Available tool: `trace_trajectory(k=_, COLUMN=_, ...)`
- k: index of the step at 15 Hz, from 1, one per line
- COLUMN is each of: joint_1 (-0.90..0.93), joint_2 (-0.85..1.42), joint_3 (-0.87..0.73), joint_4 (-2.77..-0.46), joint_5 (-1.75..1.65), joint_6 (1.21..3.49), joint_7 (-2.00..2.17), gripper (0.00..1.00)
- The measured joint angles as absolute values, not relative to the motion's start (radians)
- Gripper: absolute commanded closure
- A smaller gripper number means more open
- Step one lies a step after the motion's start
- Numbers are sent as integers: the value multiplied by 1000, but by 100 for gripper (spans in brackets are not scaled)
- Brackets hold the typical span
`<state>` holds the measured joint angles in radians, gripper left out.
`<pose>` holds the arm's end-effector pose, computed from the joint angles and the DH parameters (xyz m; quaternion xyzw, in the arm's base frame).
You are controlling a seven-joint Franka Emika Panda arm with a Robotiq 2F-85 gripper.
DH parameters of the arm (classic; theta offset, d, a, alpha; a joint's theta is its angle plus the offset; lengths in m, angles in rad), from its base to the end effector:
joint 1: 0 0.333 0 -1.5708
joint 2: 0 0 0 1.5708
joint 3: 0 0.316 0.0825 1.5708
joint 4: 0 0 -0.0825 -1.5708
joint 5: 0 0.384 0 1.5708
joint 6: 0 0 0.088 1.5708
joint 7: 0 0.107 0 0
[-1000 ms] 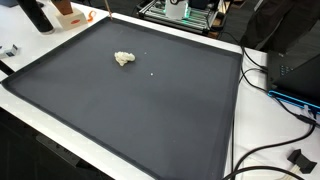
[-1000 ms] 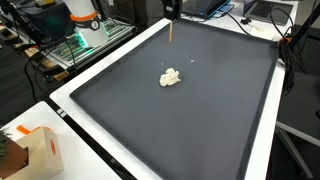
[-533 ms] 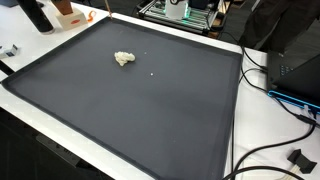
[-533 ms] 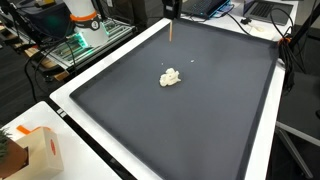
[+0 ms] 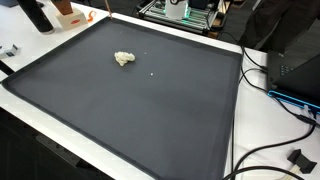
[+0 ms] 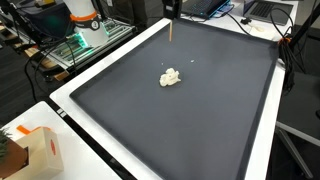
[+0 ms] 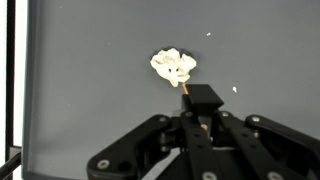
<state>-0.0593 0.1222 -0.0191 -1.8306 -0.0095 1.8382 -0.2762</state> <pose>0.5808 -0.0460 0.4536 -0.9933 -0.1001 0.0574 0.0045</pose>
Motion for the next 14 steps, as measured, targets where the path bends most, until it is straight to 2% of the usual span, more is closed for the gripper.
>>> trace_trajectory(k=14, joint_1=-115, joint_2=283, joint_3=-12, joint_4=-1837, joint_5=353, joint_6=1876, joint_7=-815, gripper=97)
